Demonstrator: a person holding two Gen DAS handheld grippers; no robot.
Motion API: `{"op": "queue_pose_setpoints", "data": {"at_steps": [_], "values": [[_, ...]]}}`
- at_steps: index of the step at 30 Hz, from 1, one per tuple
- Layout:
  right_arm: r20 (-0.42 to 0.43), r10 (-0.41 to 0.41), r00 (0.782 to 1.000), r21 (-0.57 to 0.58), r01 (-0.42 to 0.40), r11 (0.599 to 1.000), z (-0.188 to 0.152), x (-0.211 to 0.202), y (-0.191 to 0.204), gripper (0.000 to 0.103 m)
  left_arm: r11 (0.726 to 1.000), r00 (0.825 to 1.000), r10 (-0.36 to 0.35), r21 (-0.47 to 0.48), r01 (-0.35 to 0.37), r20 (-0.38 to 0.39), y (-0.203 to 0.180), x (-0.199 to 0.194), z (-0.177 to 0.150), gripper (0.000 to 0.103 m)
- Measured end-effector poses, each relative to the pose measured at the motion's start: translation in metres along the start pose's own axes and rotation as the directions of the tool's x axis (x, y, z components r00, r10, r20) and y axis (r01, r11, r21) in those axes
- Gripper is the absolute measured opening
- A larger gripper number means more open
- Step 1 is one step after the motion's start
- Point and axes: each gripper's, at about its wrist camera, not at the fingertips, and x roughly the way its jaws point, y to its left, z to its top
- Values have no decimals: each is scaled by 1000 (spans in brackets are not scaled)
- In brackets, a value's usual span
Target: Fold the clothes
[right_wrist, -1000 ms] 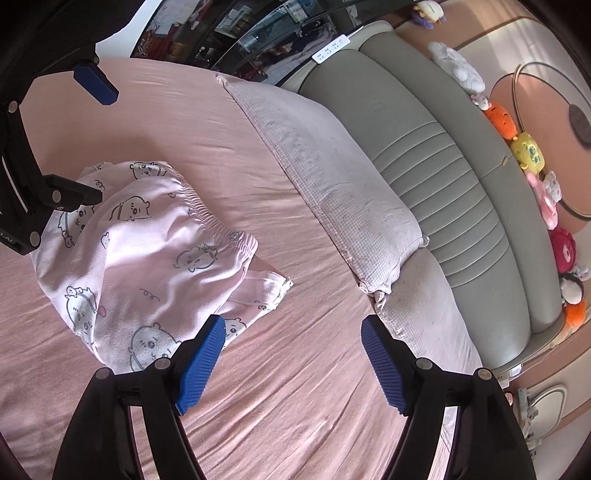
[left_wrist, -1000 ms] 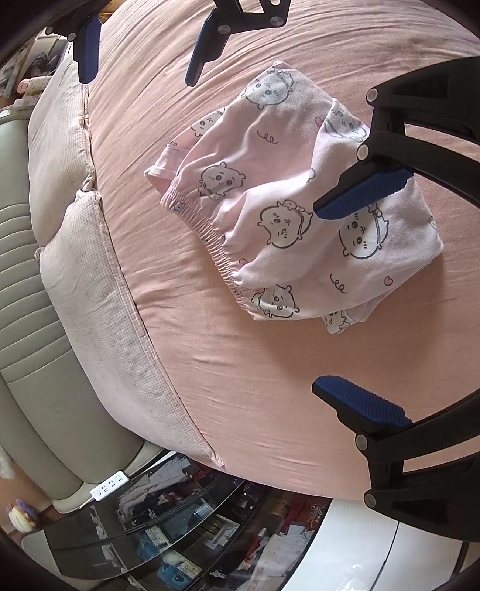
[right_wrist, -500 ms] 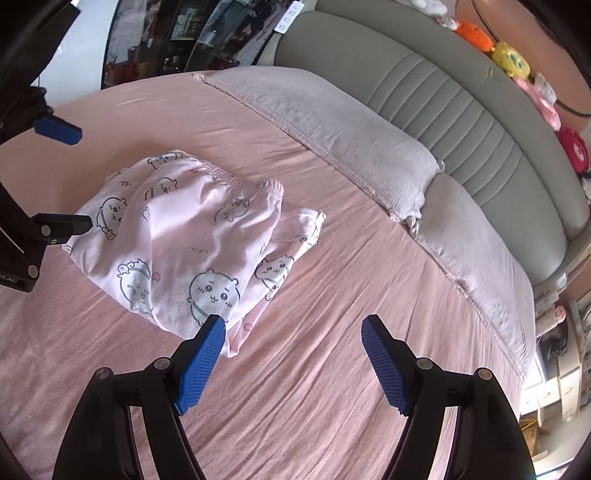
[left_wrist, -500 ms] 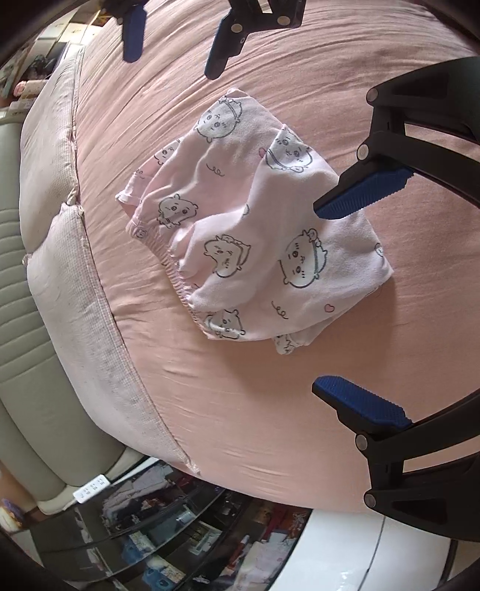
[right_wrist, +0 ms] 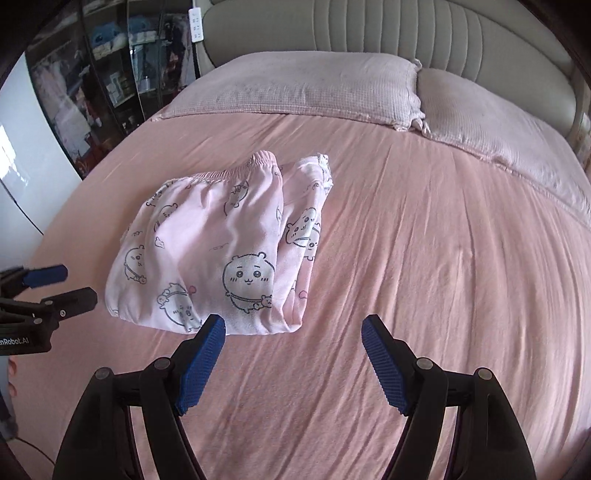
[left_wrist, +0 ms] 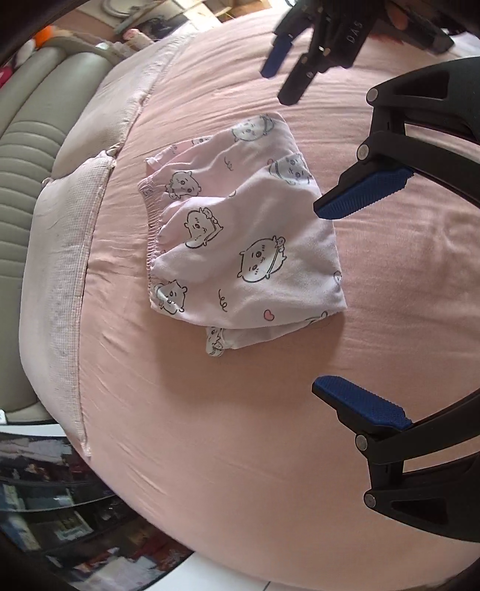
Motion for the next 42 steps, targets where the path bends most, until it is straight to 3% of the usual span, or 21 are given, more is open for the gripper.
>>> {"op": "queue_pose_setpoints", "data": {"at_steps": [4,9,18,20,23,25,27,30,34,37,40,42], "values": [[-20,85,996,153,-81,985,-8,5,-9,76,987,996,-89,-139,86,-16,7,3,-11,87],[-30,165,986,287,-150,946,-17,13,-13,76,968,992,-127,-223,119,-21,4,8,-22,87],[-59,338,939,416,-284,864,-27,32,-18,76,911,972,-237,-347,224,6,15,13,-33,87],[-51,369,928,459,-306,834,-30,37,-20,76,884,962,-271,-390,258,23,18,15,-35,87],[-3,428,904,547,-356,757,-35,43,-26,76,811,937,-344,-485,328,59,25,19,-40,88],[14,446,895,590,-367,719,-36,50,-30,76,761,918,-391,-535,367,74,25,26,-40,94],[27,460,888,628,-373,683,-37,56,-34,76,736,900,-430,-550,395,71,23,32,-40,95],[45,476,878,668,-381,639,-38,65,-38,76,754,902,-427,-524,395,66,17,33,-38,95],[81,497,864,692,-408,596,-42,70,-41,76,740,888,-453,-523,423,77,15,38,-33,95],[80,514,854,667,-429,609,-38,76,-36,77,740,885,-462,-522,424,63,14,44,-31,95],[86,520,850,657,-440,612,-37,77,-37,79,710,873,-484,-556,432,59,15,52,-32,96],[102,531,841,667,-454,591,-37,78,-38,85,693,867,-494,-573,439,67,15,55,-33,96]]}}
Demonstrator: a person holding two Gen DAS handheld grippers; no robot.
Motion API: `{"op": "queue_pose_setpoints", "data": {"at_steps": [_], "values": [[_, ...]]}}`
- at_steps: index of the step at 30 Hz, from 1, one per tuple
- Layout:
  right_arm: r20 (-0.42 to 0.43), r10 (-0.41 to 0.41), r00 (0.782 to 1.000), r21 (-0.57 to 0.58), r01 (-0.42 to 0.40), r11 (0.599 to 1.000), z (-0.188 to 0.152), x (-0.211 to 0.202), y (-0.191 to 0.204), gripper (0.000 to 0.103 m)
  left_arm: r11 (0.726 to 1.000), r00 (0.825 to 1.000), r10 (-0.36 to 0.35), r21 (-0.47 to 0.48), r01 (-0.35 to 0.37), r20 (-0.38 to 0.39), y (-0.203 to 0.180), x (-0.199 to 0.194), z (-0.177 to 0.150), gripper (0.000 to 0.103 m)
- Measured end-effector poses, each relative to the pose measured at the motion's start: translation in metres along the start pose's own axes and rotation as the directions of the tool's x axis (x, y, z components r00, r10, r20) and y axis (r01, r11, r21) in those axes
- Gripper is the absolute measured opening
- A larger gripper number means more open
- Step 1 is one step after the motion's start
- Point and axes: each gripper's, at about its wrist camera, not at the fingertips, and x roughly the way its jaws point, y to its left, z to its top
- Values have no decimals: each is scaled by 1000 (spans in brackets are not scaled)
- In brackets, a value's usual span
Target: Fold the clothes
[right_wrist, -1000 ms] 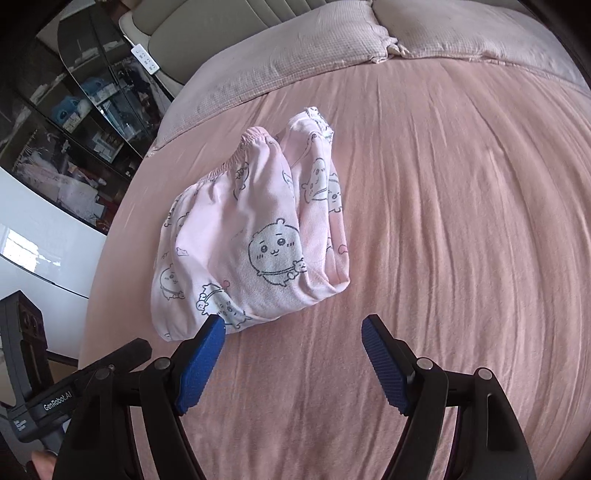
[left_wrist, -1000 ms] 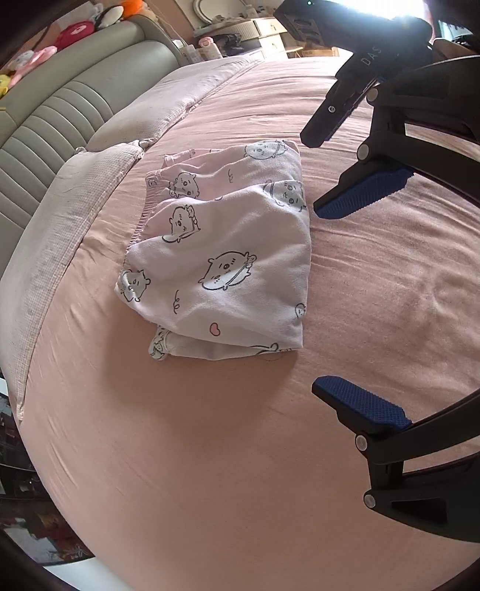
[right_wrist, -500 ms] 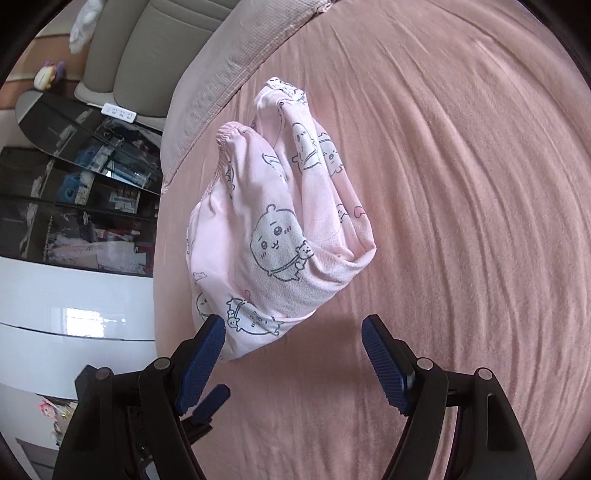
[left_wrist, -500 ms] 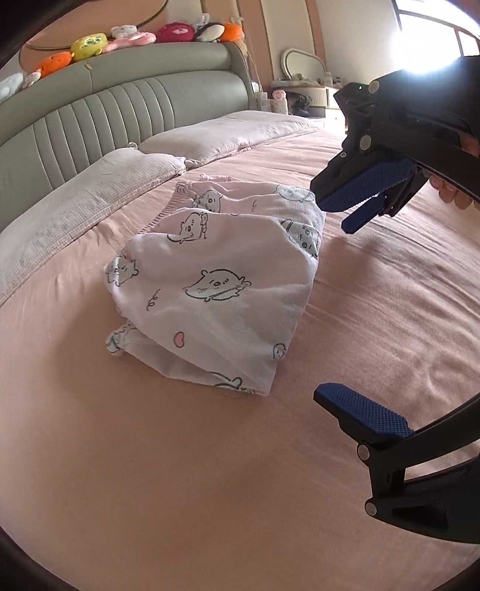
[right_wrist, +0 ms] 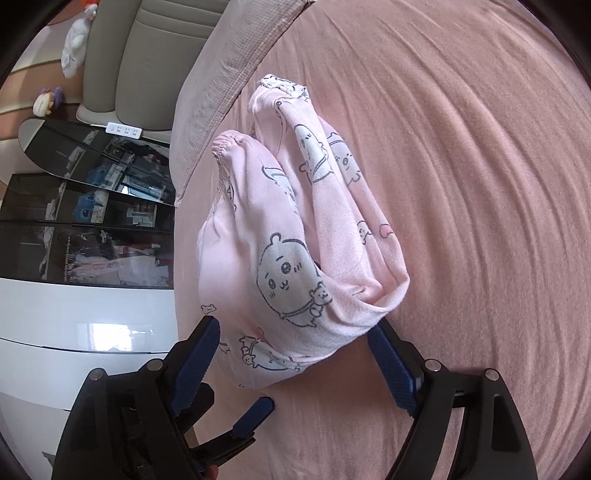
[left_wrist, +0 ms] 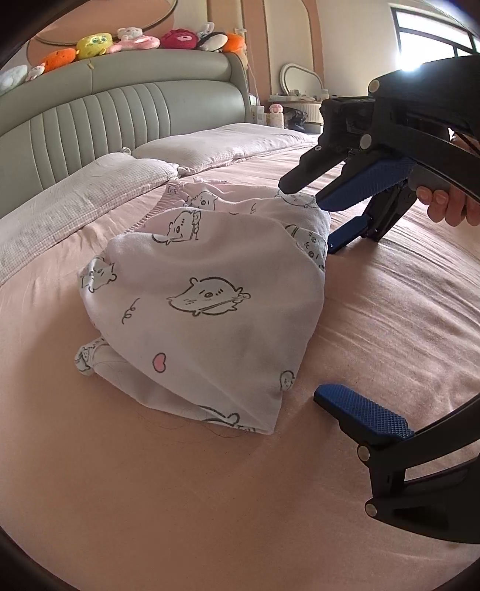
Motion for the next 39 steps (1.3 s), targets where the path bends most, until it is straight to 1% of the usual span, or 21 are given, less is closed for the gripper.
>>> {"op": "queue_pose_setpoints", "data": {"at_steps": [2,4,8,12,17,21,23,25,26,27,29,32,33,37,39], "values": [[5,11,1000,19,-11,1000,1,1,-1,87,1000,1000,-10,-1,10,4,0,1,1,97],[13,37,999,34,-37,999,3,1,-3,88,1000,1000,-21,5,21,9,-2,1,1,102],[22,64,998,66,-66,996,5,-1,-4,88,999,999,-32,-9,33,22,-4,5,6,103],[8,88,996,95,-88,992,7,-3,3,88,996,997,-59,-57,62,49,-3,10,11,103],[10,131,991,72,-131,989,13,-8,27,88,983,991,-113,-135,122,68,2,15,13,103],[-16,141,990,25,-140,990,16,-11,48,88,966,985,-153,-200,166,82,7,19,19,103],[-30,102,994,-22,-102,994,16,-12,55,88,957,983,-163,-229,179,89,6,21,23,103],[-34,82,996,-51,-84,995,14,-15,56,88,941,979,-185,-274,200,80,6,24,27,103],[-33,85,996,-40,-87,995,14,-16,53,88,931,978,-197,-300,210,73,7,26,29,103],[-32,89,996,-30,-90,996,13,-18,49,88,924,979,-194,-325,203,60,8,28,32,103],[-31,94,995,-4,-94,996,11,-19,40,88,917,981,-187,-348,193,50,8,28,34,103],[-28,95,995,30,-94,995,9,-20,30,88,910,978,-198,-361,207,62,9,28,35,103],[-26,98,995,34,-97,995,8,-20,27,88,903,977,-202,-373,214,71,12,28,33,103],[-21,101,995,60,-99,993,3,-19,20,88,857,956,-256,-424,292,142,17,27,31,103],[-23,102,994,71,-100,992,-1,-18,15,88,843,947,-278,-431,322,162,17,24,31,103]]}}
